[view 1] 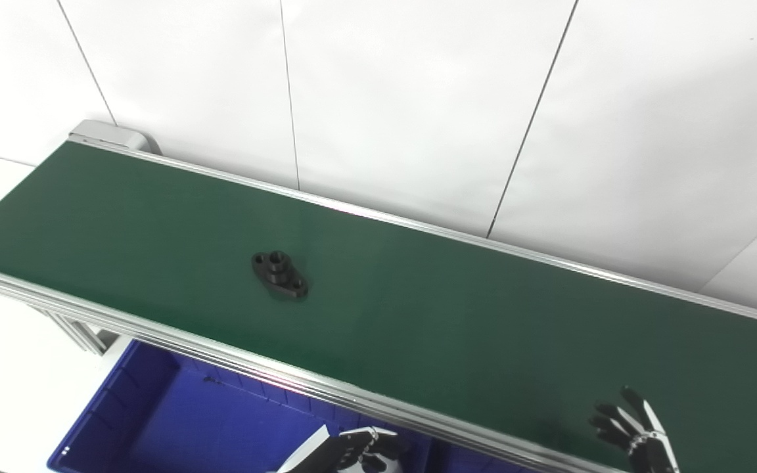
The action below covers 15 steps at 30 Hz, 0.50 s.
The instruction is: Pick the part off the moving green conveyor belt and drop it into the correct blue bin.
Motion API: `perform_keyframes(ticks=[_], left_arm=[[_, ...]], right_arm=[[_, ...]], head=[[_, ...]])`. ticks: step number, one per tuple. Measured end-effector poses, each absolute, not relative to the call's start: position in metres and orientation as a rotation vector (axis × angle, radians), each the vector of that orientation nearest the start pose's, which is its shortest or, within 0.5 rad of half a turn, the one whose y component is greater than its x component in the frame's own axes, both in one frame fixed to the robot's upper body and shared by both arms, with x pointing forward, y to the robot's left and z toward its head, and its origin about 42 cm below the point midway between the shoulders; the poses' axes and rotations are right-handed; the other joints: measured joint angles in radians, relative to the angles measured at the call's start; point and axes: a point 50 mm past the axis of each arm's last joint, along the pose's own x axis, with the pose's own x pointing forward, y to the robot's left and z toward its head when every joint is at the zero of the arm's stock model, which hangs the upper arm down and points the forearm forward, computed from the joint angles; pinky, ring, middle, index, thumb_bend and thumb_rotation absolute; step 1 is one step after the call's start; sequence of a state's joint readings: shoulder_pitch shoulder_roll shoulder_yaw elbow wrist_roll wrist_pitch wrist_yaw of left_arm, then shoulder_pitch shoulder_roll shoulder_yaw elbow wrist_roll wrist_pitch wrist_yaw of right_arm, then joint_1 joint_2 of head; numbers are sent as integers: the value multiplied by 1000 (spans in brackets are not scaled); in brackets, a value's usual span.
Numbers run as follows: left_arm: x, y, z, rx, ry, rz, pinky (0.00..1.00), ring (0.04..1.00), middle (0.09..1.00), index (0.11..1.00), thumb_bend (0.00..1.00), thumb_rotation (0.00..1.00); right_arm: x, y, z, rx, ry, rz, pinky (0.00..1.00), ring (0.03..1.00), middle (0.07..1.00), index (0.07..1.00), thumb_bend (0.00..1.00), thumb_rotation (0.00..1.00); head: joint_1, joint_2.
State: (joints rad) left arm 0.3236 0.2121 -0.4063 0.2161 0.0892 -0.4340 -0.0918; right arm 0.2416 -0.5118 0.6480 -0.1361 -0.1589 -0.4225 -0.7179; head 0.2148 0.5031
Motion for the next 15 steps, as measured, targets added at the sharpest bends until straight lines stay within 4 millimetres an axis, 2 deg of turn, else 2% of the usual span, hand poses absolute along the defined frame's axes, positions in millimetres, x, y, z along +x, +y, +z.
perform_keyframes(ticks=[3, 15], left_arm=[[120, 190, -10, 185, 138, -503, 721, 780, 796, 751, 856, 87], [120, 195, -10, 196, 142, -504, 725, 786, 801, 752, 858, 80]], right_arm=[[154, -239, 92, -262, -309, 78, 696, 734, 810, 914, 756, 262], [189, -224, 109, -288, -418, 119, 696, 739, 804, 899, 709, 327]], head=[[3, 0], [-5, 5]])
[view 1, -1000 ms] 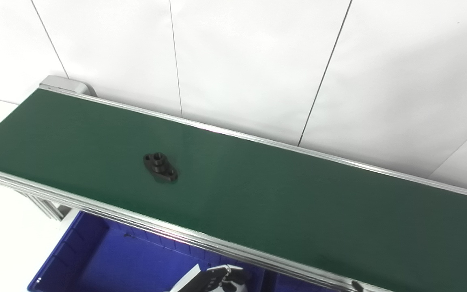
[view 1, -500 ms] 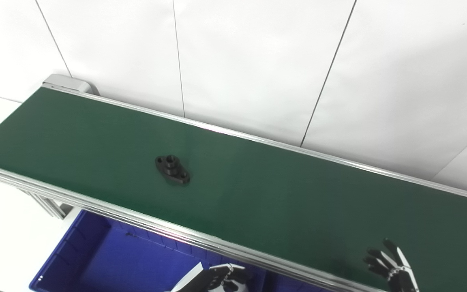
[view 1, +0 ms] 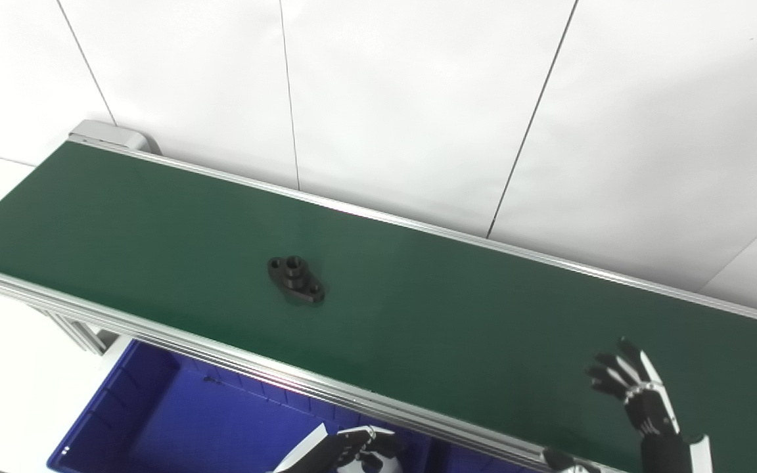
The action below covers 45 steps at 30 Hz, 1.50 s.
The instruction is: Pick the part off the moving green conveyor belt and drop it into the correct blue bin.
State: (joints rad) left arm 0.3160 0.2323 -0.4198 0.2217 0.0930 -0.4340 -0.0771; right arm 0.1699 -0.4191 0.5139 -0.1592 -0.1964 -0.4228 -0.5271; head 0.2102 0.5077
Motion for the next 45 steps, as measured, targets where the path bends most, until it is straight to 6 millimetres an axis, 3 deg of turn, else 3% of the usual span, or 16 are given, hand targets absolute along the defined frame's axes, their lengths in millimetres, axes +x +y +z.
perform_keyframes(ticks=[14, 16, 18, 22, 24, 37, 45], left_arm=[[122, 194, -10, 198, 136, -500, 730, 788, 803, 753, 859, 85], [122, 195, -10, 193, 138, -499, 739, 792, 803, 754, 858, 79], [123, 198, -10, 189, 140, -496, 739, 791, 802, 752, 860, 77], [123, 207, -9, 190, 147, -500, 751, 804, 811, 755, 861, 65], [123, 211, -9, 194, 150, -497, 749, 800, 813, 758, 862, 72], [125, 216, -8, 204, 148, -495, 751, 792, 813, 764, 872, 72], [128, 219, -7, 206, 145, -495, 774, 812, 816, 764, 862, 47]], right_arm=[[214, -226, 115, -351, -457, 128, 662, 722, 796, 877, 742, 387], [218, -225, 117, -365, -469, 128, 655, 713, 789, 868, 753, 386], [222, -223, 118, -367, -478, 127, 641, 702, 782, 863, 767, 372], [230, -214, 121, -358, -486, 142, 631, 699, 776, 857, 798, 373], [233, -209, 124, -363, -493, 156, 625, 695, 775, 851, 812, 382], [255, -182, 145, -446, -431, 181, 605, 687, 768, 853, 804, 324], [288, -163, 167, -523, -414, 240, 589, 672, 761, 851, 813, 311]], head=[[-40, 6], [-113, 18], [-121, 20], [-245, 37], [-261, 40], [-272, 51], [-284, 60]])
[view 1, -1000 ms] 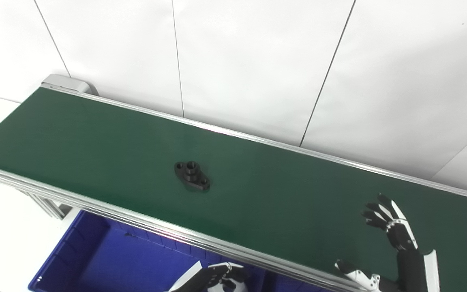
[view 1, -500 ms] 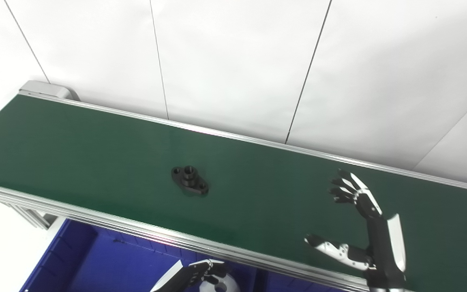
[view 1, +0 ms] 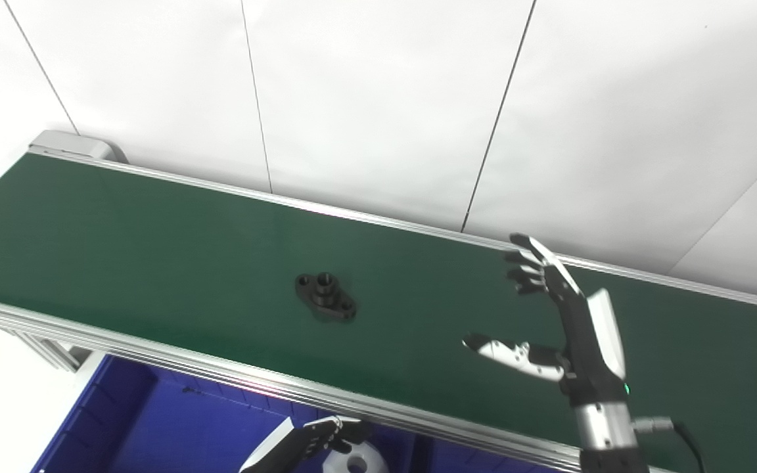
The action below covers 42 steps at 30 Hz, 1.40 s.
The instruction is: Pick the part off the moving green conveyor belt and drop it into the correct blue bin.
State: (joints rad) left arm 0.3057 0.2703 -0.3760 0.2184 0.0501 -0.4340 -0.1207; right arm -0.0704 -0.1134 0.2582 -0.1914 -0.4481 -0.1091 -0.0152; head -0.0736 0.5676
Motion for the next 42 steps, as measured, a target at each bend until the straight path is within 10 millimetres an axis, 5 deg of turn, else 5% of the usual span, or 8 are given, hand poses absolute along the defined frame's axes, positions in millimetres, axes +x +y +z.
perform_keyframes(ticks=[10, 23, 42], left_arm=[[130, 221, -3, 211, 129, -510, 752, 804, 813, 759, 874, 66], [127, 226, -1, 204, 132, -513, 712, 777, 815, 773, 878, 57], [127, 221, 4, 193, 112, -523, 708, 780, 821, 776, 881, 81]], right_arm=[[320, -125, 186, -634, -369, 347, 559, 663, 760, 847, 828, 366], [354, -75, 178, -764, -281, 442, 576, 655, 735, 867, 847, 376], [369, -46, 151, -989, -211, 567, 682, 763, 789, 838, 861, 321]], head=[[-17, 6], [-57, 20], [-41, 58]])
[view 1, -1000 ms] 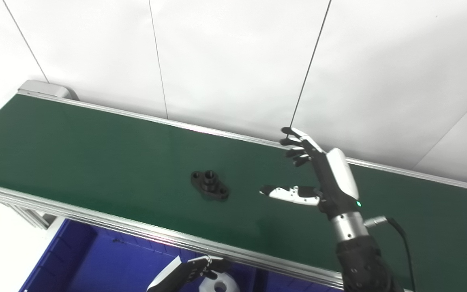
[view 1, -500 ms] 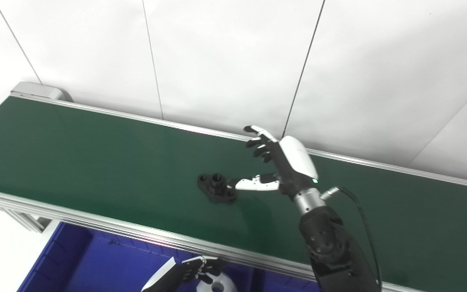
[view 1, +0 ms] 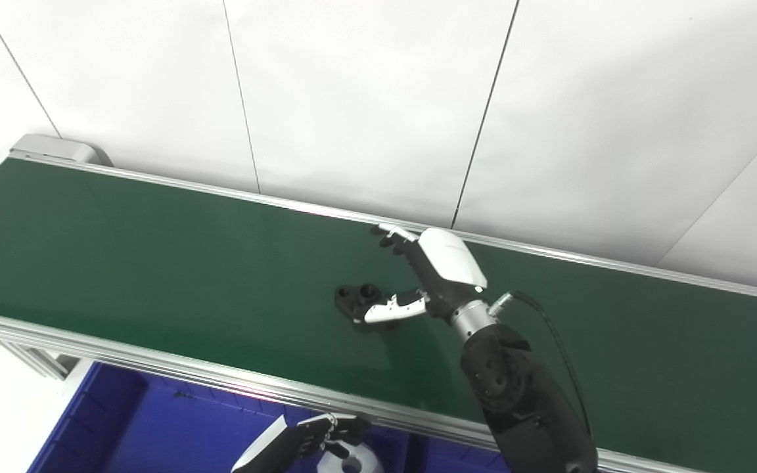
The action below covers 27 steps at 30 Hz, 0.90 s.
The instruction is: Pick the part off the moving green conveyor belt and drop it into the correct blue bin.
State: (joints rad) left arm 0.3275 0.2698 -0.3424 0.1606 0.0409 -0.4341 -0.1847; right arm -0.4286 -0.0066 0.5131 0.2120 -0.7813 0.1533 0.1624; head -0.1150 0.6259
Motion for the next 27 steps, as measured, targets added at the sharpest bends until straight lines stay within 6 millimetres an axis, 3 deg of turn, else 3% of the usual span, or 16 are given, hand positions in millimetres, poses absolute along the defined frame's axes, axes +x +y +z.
perform_keyframes(ticks=[5, 9, 15, 18, 19, 21, 24, 27], left_arm=[[126, 221, 5, 192, 110, -520, 709, 779, 815, 778, 883, 99], [124, 221, 5, 195, 111, -519, 713, 788, 815, 777, 880, 95], [124, 220, 6, 197, 109, -520, 734, 795, 815, 777, 880, 104], [124, 220, 8, 196, 101, -521, 757, 808, 821, 779, 874, 105], [125, 220, 9, 195, 99, -521, 763, 811, 822, 779, 871, 104], [125, 220, 9, 193, 96, -522, 747, 801, 822, 779, 866, 101], [125, 220, 11, 185, 91, -519, 724, 794, 824, 781, 864, 100], [125, 220, 12, 182, 89, -516, 725, 791, 826, 783, 855, 102]], right_arm=[[367, -45, 139, -1050, -174, 621, 691, 779, 807, 846, 840, 268], [365, -50, 134, -1091, -130, 664, 635, 735, 780, 806, 863, 158], [363, -55, 135, -1158, -130, 708, 567, 680, 771, 778, 827, 78], [364, -57, 136, -1177, -133, 704, 478, 591, 755, 772, 825, 26], [365, -58, 135, -1185, -133, 701, 413, 518, 666, 766, 801, 10], [365, -59, 136, -1203, -135, 694, 329, 425, 530, 759, 624, 2], [364, -60, 136, -1233, -114, 695, 280, 415, 526, 720, 530, 0], [363, -62, 138, -1265, -101, 695, 287, 415, 538, 667, 520, 0]], head=[[0, 8], [3, 12], [2, 23], [0, 26], [-2, 31], [-3, 32], [-5, 41], [-5, 43]])
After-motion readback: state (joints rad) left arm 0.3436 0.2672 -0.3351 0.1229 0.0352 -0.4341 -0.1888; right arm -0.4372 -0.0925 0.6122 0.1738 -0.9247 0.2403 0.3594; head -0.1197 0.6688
